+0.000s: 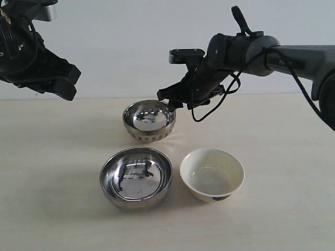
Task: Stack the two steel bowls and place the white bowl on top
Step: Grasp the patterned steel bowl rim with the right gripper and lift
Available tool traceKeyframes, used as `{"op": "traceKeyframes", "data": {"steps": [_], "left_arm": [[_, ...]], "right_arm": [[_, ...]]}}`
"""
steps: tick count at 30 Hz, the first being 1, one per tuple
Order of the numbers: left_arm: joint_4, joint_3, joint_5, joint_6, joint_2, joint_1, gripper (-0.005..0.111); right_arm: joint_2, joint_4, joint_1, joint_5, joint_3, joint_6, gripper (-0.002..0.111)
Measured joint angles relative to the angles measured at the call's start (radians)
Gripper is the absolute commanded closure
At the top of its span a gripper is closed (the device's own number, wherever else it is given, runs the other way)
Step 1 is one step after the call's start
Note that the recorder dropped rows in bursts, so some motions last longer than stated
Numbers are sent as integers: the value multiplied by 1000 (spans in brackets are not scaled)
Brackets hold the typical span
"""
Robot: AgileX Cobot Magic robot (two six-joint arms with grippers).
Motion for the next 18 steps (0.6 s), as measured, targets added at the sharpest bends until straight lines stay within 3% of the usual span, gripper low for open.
{"op": "traceKeyframes", "data": {"steps": [18], "left_arm": [[2, 0, -15, -2, 32, 0, 51]], "right_arm": [[111, 69, 6, 14, -82, 6, 61]]}}
